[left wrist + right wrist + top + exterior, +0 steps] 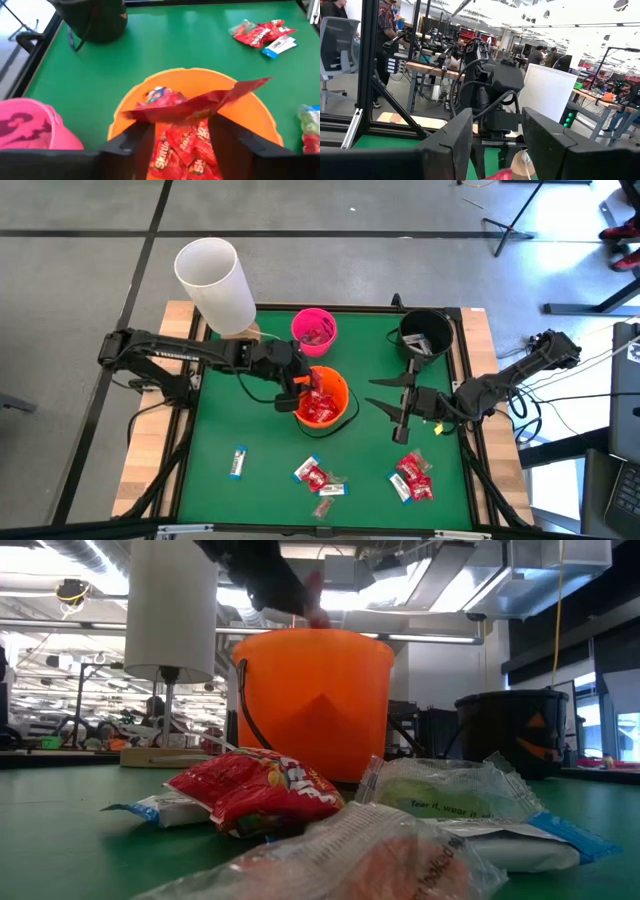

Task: Sort candy
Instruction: Put the red candy into the orange bucket, then put the white candy into the black bucket

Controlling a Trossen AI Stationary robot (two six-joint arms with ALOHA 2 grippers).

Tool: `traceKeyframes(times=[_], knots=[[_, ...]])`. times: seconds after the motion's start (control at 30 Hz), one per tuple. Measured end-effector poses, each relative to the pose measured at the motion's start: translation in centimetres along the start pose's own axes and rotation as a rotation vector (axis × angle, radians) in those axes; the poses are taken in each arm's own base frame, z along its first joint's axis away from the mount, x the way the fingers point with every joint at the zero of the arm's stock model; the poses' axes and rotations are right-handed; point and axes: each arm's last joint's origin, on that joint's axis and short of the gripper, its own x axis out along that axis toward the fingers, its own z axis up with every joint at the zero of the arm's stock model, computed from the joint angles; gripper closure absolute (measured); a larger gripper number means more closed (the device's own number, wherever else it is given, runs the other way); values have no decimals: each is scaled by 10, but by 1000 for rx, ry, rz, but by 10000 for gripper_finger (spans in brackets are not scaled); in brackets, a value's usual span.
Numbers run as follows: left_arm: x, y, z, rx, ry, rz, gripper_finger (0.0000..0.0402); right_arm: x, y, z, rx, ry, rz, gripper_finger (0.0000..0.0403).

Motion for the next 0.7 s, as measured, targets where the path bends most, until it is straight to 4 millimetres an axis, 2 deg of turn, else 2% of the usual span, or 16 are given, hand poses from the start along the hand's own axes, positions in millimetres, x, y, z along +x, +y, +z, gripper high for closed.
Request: traceKeyframes(times=[0.17, 0.4, 0.57, 0.7], knots=[[-16, -7, 5, 5, 36, -6, 181, 2, -2, 0, 1, 1, -13, 237], [-43, -34, 14, 21, 183, -58, 168, 3, -4, -1, 6, -1, -21, 237], [-66, -71, -4, -42, 402, -39, 168, 3, -4, -1, 9, 0, -20, 237], [-67, -101, -34, -266, 521, 4, 168, 3, -4, -1, 11, -1, -20, 237]])
